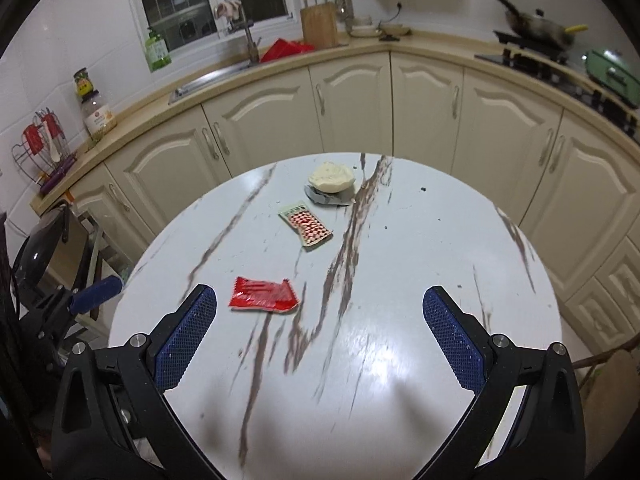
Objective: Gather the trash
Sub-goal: 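Return both tools to the table above the remaining trash, then grasp the red wrapper with the left tool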
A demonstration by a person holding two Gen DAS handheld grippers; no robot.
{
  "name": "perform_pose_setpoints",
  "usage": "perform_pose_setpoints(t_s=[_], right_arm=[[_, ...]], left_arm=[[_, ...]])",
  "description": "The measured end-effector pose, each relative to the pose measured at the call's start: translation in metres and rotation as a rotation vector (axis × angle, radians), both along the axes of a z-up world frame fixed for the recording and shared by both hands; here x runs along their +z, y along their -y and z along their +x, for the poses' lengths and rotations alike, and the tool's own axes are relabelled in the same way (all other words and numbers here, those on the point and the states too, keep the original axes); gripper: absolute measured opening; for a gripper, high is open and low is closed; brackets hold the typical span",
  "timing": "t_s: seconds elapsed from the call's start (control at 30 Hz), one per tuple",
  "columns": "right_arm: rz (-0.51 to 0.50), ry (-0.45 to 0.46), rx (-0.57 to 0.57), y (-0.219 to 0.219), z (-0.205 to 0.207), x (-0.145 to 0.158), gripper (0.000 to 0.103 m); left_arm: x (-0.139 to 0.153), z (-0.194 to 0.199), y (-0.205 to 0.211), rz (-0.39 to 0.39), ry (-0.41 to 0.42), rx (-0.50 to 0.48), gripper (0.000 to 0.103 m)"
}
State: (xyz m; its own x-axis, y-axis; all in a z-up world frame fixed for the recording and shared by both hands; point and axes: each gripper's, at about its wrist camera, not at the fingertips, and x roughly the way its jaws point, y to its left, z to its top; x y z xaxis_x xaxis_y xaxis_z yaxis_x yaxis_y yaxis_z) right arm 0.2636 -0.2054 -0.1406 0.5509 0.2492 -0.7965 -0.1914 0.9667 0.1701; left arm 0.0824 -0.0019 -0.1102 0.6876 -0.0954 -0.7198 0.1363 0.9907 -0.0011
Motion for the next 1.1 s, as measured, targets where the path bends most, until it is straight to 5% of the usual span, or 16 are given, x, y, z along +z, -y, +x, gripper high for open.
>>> perform_pose_setpoints(t_s=[0.33, 0.53, 0.87, 1.1], right_arm=[[0.01, -0.098, -0.012, 0.015, 0.052, -0.039, 0.103], [0.013, -0.122, -0.018, 0.02, 0.063, -0.049, 0.103], [0.02, -0.138, -0.018, 0.019, 0.069, -0.053, 0.103], [0.012, -0.154, 0.002, 0.006, 0.073, -0.06, 0.103]], left_arm=[[-0.029, 0.125, 0.019, 0.086, -0.16, -0.101, 0.09], [-0.043, 0.15, 0.035, 0.103, -0.174, -0.177, 0.088], [-0.068, 0.174, 0.043, 0.024, -0.204, -0.272, 0.032], [-0.069, 0.175, 0.012, -0.132, -0.219, -0.207, 0.015]])
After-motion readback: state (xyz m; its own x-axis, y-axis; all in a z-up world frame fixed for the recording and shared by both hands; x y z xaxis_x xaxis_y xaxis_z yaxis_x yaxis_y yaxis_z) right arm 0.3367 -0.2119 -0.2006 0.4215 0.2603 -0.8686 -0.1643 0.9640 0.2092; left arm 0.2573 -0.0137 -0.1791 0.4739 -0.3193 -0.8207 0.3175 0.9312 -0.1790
